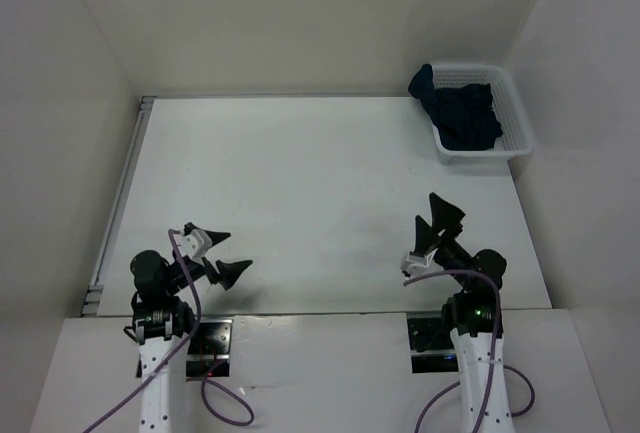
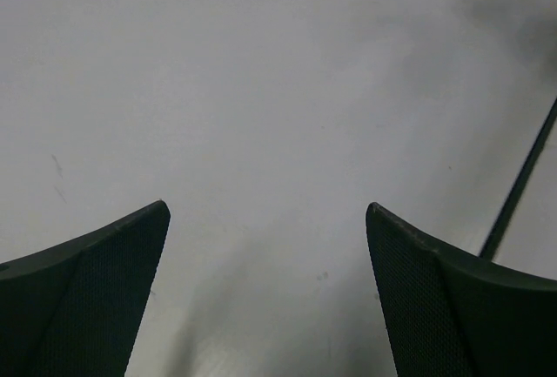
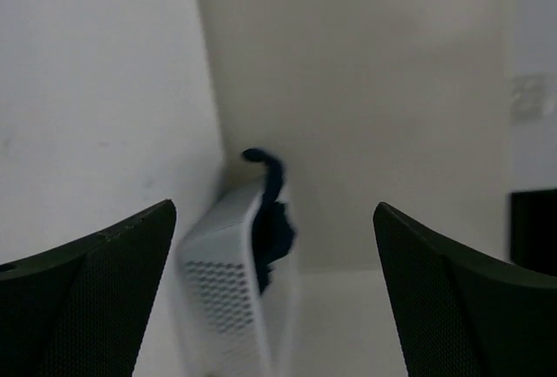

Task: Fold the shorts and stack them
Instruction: Grab the shorts from the pile

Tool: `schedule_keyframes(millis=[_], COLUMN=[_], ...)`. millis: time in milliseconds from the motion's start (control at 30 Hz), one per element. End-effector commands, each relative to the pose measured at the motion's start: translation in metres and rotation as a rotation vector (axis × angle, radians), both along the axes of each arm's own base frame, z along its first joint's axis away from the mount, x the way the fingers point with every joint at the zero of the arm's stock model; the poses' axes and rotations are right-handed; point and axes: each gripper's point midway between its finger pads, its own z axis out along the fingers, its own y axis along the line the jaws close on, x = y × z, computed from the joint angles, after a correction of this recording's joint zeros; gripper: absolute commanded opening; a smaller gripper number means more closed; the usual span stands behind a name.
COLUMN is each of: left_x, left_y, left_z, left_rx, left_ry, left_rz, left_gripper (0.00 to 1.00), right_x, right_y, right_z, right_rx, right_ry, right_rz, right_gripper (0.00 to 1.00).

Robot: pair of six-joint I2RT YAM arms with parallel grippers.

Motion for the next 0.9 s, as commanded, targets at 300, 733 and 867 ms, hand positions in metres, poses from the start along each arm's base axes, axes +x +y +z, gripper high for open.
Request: schedule_keyframes(millis=[300, 733, 867], left_x=[0.171, 0.201, 0.208], left_y=[0.037, 0.016, 0.015], left_z=[0.116, 0.076, 0.07], left_rx=[0.198, 0.261, 0.265], left_ry=[0.164, 0.543, 0.562], left_rz=[0.377, 0.254, 0.252], left_gripper=[1.0, 1.0, 1.0], right_x=[0.184, 0.336, 0.339], right_y=[-0.051, -0.155, -0.155], right_z=[0.183, 0.018, -0.013], right_rx=[0.682, 1.076, 1.068], right_ry=[0.298, 0.727, 0.791], right_rz=[-0.555, -1.0, -1.008], right_gripper=[0.99, 0.99, 0.97])
